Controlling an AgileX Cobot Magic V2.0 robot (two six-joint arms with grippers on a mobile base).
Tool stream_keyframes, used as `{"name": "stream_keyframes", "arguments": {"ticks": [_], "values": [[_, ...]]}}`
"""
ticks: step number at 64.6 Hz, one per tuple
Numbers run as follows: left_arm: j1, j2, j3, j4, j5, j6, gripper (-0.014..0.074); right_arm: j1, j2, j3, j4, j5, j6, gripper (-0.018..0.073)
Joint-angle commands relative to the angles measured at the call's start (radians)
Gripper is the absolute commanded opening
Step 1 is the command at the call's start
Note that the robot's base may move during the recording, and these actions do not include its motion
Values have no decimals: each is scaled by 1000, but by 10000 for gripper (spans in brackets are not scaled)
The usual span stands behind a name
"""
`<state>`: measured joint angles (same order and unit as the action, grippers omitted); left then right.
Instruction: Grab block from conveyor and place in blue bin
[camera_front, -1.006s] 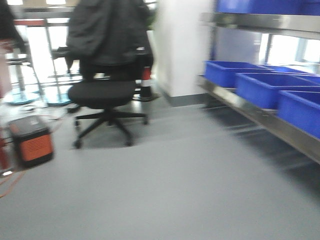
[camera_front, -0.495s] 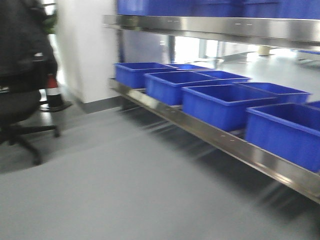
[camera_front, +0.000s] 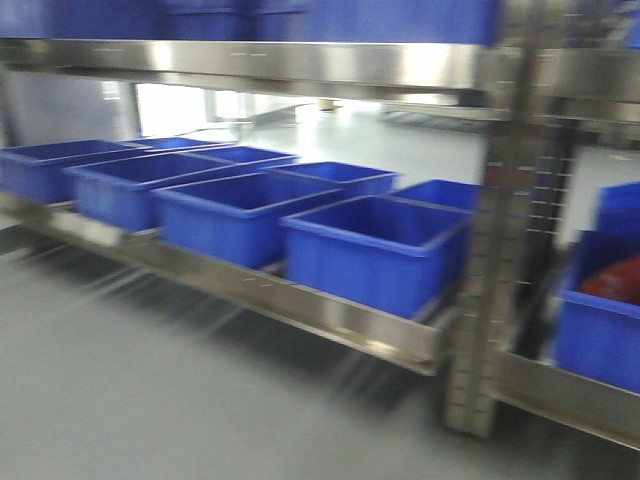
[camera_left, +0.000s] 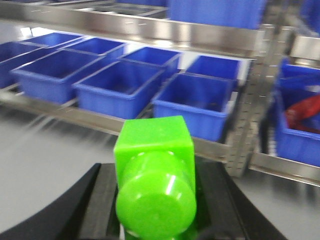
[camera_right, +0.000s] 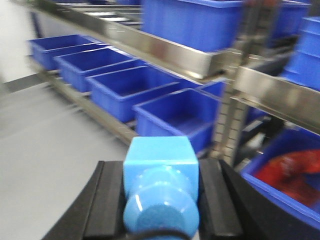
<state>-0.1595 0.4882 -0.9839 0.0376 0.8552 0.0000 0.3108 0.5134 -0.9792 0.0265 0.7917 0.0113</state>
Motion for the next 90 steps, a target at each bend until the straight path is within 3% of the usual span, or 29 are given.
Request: {"name": "stream_keyframes", "arguments": {"ticks": [1,90], "values": [[-8,-2,-9,-3,-13,-12,-111,2,0,-6,-1,-15,-4,-155],[-17,-2,-9,0,-13,-12,-111,2,0,-6,-1,-15,-4,-155]]}}
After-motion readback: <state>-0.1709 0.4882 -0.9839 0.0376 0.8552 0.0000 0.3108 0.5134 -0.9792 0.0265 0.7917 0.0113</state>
